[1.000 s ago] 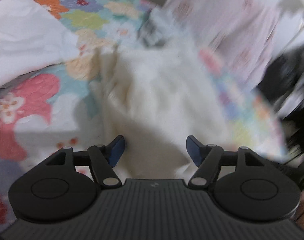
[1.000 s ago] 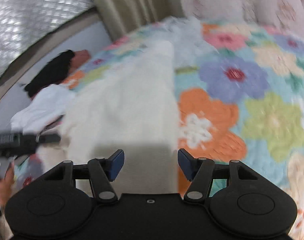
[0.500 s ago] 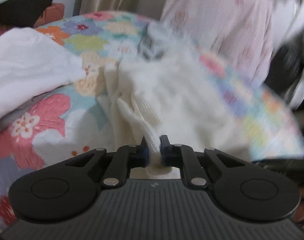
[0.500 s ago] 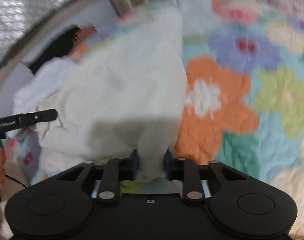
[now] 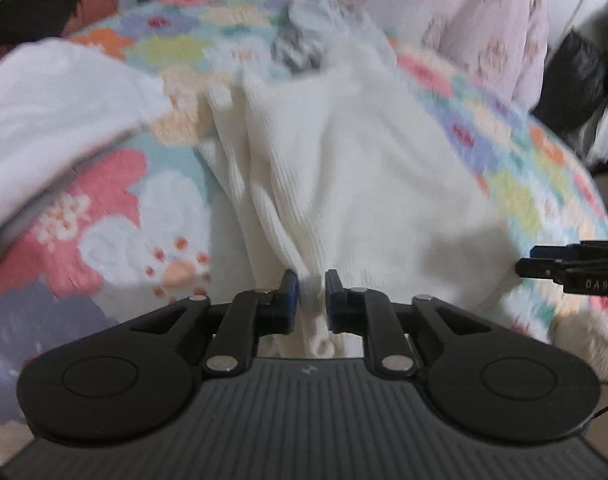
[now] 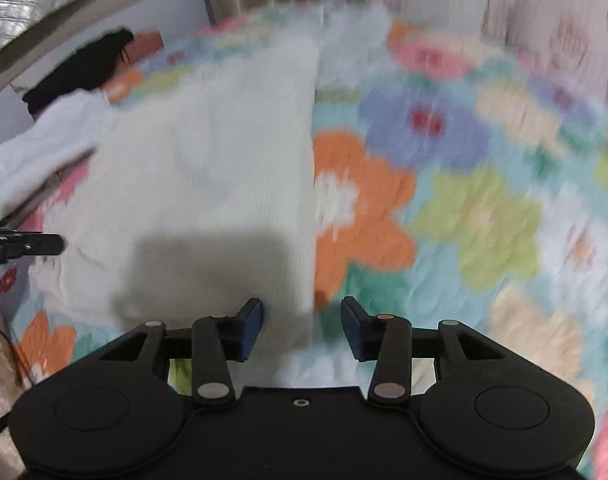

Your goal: Fold clothes

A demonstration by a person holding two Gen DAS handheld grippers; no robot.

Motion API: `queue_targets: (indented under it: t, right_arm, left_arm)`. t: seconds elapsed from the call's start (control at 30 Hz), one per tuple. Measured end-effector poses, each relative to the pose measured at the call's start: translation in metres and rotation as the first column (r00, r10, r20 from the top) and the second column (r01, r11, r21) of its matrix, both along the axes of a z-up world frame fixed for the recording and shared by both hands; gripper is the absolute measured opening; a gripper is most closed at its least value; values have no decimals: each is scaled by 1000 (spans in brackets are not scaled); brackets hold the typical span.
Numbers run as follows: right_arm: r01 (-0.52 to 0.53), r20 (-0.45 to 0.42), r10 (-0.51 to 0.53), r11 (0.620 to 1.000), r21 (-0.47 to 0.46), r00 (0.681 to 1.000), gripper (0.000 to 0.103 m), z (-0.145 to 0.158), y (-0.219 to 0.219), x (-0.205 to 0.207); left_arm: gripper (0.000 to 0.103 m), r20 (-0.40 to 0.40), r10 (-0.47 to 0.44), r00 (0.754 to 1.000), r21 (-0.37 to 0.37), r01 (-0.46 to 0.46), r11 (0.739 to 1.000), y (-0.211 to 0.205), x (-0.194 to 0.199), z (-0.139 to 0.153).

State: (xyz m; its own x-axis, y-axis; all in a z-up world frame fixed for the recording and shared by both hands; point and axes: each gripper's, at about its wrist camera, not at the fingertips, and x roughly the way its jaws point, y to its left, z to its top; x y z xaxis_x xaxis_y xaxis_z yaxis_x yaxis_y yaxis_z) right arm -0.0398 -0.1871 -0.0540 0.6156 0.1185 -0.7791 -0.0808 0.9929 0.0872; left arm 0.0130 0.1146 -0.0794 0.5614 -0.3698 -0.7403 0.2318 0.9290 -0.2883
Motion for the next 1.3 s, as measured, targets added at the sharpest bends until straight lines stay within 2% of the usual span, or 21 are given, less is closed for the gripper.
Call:
queue_targets:
  t: [0.03, 0.13, 0.23, 0.33, 0.4, 0.43, 0.47, 0.53, 0.57, 0.6, 0.63, 0.73, 0.8, 0.87, 0.9, 1.0, 1.07, 1.17, 1.2, 1.27, 1.3]
  right_arm:
    - [-10, 33, 10, 1000, 6, 999, 50, 5, 3, 1]
    - [-67, 101, 59, 994, 83, 993, 51, 13, 15, 12]
    - [-193, 111, 177, 969, 157, 978, 51, 6, 42, 28]
    - [-281, 42, 278, 946, 163, 960, 51, -18, 81, 38]
    - [-307, -33, 312, 946, 101, 950, 54, -45, 108, 40]
    - [-322, -29, 323, 945, 53, 946, 55, -52, 116, 36]
    - [-345, -26, 348, 936, 71, 937, 55, -50, 115, 34]
    - [-393, -20, 399, 910, 128, 917, 55, -44, 111, 30]
    - [-417, -16, 424, 896, 155, 906, 55, -41, 109, 27]
    - [-416, -11, 427, 887, 198, 904, 54, -39, 101, 26]
    - [-412, -6, 426, 878, 242, 905, 53, -36, 92, 25]
    - [-332, 59, 328, 912, 241, 943, 55, -19, 58, 19]
    - [-252, 124, 226, 931, 265, 966, 66, -9, 25, 19]
    - [-138, 124, 103, 935, 325, 987, 76, -15, -5, 31]
    - [-80, 120, 40, 931, 356, 992, 78, -18, -20, 38]
    - [81, -16, -84, 876, 475, 996, 79, -54, -49, 55]
    - [122, -73, -99, 866, 484, 992, 79, -64, -52, 54]
    - [56, -56, -33, 866, 496, 998, 79, -59, -47, 47]
    - [37, -71, -1, 862, 506, 997, 81, -63, -43, 51]
    - [0, -106, 65, 850, 527, 992, 94, -72, -35, 61]
    - [-35, -106, 101, 866, 499, 989, 96, -74, -27, 64]
  left_arm:
    - [33, 10, 19, 1000, -13, -19, 1000, 4, 6, 4]
    - [33, 20, 78, 997, -42, -77, 996, 15, 31, 14]
    - [33, 64, 37, 997, 40, -39, 998, 4, 62, 15]
    - [33, 37, -43, 998, 92, 40, 995, -13, 90, -3]
    - [33, 10, -47, 999, 95, 46, 994, -18, 101, -22]
    - [37, -9, -27, 1000, 112, 28, 993, -18, 105, -33]
    - [38, -11, -4, 1000, 129, 5, 992, -15, 106, -37]
    - [50, -2, 40, 999, 158, -39, 987, -10, 106, -43]
    - [50, 22, 50, 998, 189, -53, 981, -10, 104, -41]
    - [51, 50, 56, 997, 224, -66, 972, -10, 102, -39]
    - [54, 55, 61, 997, 220, -72, 973, -8, 102, -37]
    - [53, 50, 75, 996, 177, -83, 981, 3, 102, -34]
    - [53, -2, 95, 995, 54, -95, 994, 20, 105, -35]
    - [54, -54, 107, 993, -57, -110, 992, 35, 108, -41]
    - [55, -73, 127, 989, -100, -133, 986, 41, 109, -46]
    - [57, -135, 153, 979, -209, -179, 961, 50, 116, -63]
    - [57, -165, 141, 976, -261, -181, 948, 49, 122, -71]
    - [58, -152, 67, 986, -293, -109, 950, 34, 125, -73]
    - [58, -149, 47, 988, -254, -84, 963, 24, 126, -74]
    - [58, -121, 13, 993, -154, -31, 988, 4, 123, -74]
    - [57, -102, -1, 995, -131, -13, 991, -2, 123, -73]
